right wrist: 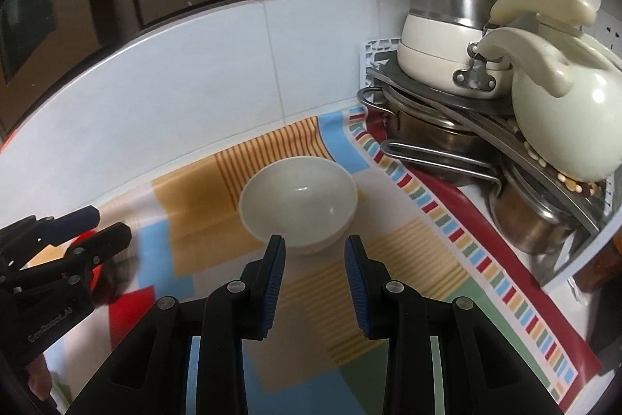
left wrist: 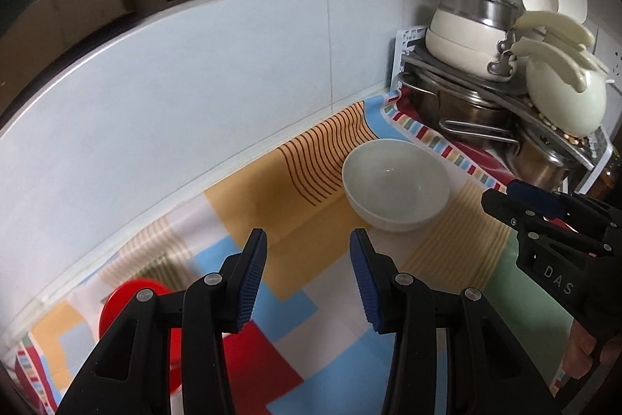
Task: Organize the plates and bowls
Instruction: 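Move both grippers to the rim of the white bowl by the pot rack, then close both grippers on the rim of the white bowl, then lift the white bowl with both grippers and carry it over the pink bowl, then lower the white bowl into the pink bowl and open both grippers, then move both grippers to the rim of the red bowl, then close both grippers on the rim of the red bowl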
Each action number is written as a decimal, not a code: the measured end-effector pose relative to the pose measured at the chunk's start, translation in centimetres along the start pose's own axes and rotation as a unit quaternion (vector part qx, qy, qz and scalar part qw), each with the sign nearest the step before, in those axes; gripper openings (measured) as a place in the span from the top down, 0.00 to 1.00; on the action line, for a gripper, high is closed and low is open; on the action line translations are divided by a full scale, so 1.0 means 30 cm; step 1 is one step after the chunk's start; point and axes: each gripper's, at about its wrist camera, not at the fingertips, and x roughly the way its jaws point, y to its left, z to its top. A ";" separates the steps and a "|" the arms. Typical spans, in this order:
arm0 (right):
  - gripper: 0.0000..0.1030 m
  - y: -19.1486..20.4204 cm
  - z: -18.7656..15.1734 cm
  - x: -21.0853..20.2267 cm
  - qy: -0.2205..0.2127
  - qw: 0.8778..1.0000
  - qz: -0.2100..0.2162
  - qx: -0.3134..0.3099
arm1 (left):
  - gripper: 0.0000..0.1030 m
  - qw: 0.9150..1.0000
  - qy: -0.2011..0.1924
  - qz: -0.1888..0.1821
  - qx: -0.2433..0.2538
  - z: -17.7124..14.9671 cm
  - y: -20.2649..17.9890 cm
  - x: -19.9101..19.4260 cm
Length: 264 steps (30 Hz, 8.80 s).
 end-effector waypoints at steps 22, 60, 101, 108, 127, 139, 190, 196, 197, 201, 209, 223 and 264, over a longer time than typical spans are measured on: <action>0.68 -0.107 0.059 0.336 0.040 0.999 -0.015 0.033 | 0.57 0.997 0.055 -0.041 0.017 0.127 -0.099 0.405; 0.88 -0.088 0.051 0.325 0.058 0.998 0.000 0.035 | 0.88 0.994 0.089 -0.057 -0.014 0.100 -0.092 0.361; 0.88 0.254 -0.250 -0.346 0.026 0.991 0.101 -0.089 | 0.87 0.990 0.027 0.004 -0.139 -0.380 0.135 -0.475; 0.88 0.291 -0.306 -0.404 0.032 0.986 0.117 -0.114 | 0.86 0.986 0.039 0.003 -0.163 -0.490 0.158 -0.531; 0.88 0.291 -0.470 -0.383 0.107 0.975 0.139 -0.138 | 0.85 0.979 0.101 -0.004 -0.178 -0.675 0.114 -0.517; 0.88 0.281 -0.529 -0.339 0.144 0.969 0.139 -0.142 | 0.85 0.975 0.126 -0.004 -0.182 -0.724 0.100 -0.487; 0.64 0.386 -0.427 -0.372 0.076 0.980 0.139 -0.124 | 0.47 0.984 0.047 0.043 -0.169 -0.637 0.277 -0.579; 0.64 0.450 -0.377 -0.371 0.060 0.977 0.151 -0.136 | 0.47 0.984 0.032 0.060 -0.163 -0.589 0.338 -0.596; 0.63 0.461 -0.367 -0.370 0.057 0.977 0.152 -0.138 | 0.47 0.984 0.031 0.061 -0.162 -0.583 0.348 -0.597; 0.64 0.496 -0.329 -0.365 0.047 0.977 0.156 -0.138 | 0.47 0.984 0.027 0.068 -0.161 -0.552 0.389 -0.598; 0.64 0.561 -0.245 -0.333 0.041 0.976 0.164 -0.136 | 0.47 0.985 0.021 0.071 -0.157 -0.486 0.458 -0.578; 0.64 0.662 -0.133 -0.165 0.061 0.975 0.161 -0.142 | 0.46 0.986 0.031 0.075 -0.147 -0.391 0.613 -0.396; 0.80 0.831 -0.132 0.356 0.192 0.950 0.167 -0.183 | 0.74 0.977 0.129 0.037 -0.167 -0.391 0.764 0.127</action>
